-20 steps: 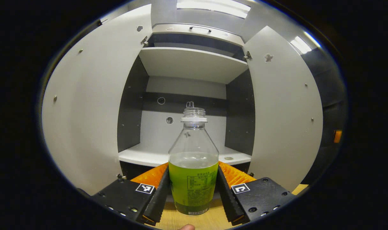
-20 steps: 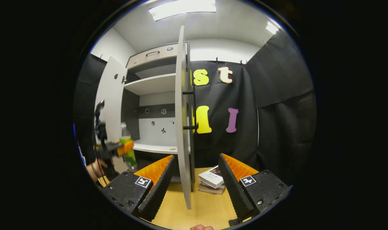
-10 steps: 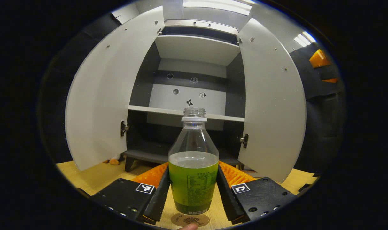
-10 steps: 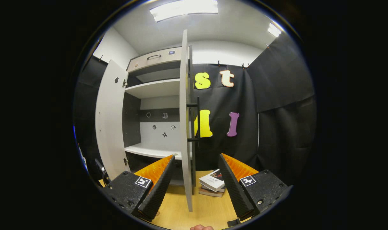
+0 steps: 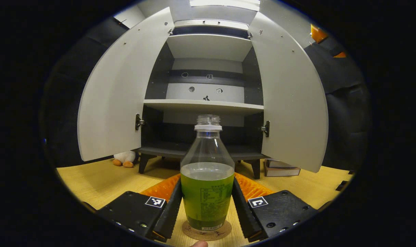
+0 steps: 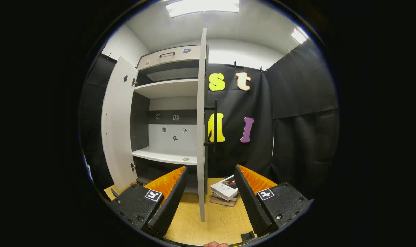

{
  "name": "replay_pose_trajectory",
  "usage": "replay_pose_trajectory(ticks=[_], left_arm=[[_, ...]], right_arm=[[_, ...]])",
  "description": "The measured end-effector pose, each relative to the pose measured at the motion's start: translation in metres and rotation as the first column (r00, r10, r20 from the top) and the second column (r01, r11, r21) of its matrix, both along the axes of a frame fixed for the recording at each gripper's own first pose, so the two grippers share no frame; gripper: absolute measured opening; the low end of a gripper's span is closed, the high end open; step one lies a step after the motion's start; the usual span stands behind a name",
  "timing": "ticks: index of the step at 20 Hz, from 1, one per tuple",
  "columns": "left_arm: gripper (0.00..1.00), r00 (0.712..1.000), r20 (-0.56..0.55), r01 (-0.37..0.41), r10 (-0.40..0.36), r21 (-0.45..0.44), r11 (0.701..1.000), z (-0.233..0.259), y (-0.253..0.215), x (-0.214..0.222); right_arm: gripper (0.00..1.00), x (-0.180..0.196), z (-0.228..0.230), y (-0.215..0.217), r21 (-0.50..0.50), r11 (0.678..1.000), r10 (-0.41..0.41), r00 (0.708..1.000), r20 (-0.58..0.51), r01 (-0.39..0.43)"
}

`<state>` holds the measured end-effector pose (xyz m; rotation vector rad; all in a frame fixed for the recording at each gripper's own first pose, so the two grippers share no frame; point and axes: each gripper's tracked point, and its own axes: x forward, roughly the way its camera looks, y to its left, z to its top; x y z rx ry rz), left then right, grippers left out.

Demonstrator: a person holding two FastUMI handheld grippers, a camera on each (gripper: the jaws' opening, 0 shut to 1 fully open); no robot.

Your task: Grasp the bottle in the cabinet with the left hand and place it on the coaster, then close the right door with the right hand and the left door with the left hand.

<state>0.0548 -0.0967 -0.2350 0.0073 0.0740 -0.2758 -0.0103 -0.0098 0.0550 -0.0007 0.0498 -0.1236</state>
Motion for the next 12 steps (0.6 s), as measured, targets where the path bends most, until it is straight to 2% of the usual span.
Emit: replay_pose_trajectory(ticks=[3,7,12], left_arm=[[0.72,0.999,-0.034,0.002,-0.002,0.007,1.0,-0.014,0.001,-0.006],[0.73,1.0,0.001,0.016,-0.016,0.01,1.0,-0.01,0.002,-0.007],[0.77,0.998,-0.067,0.015,-0.015,0.007,1.0,-0.025,0.006,-0.011]], right_arm=[[0.83,0.003,-0.002,-0.001,0.001,1.0,-0.005,1.0,-0.006,0.005],[0.83,0.008,-0.006,0.002,0.013,1.0,0.002,1.0,-0.021,-0.002],[0.83,0.012,-0.012,0.003,0.016,1.0,0.008,0.999,-0.037,-0.008]])
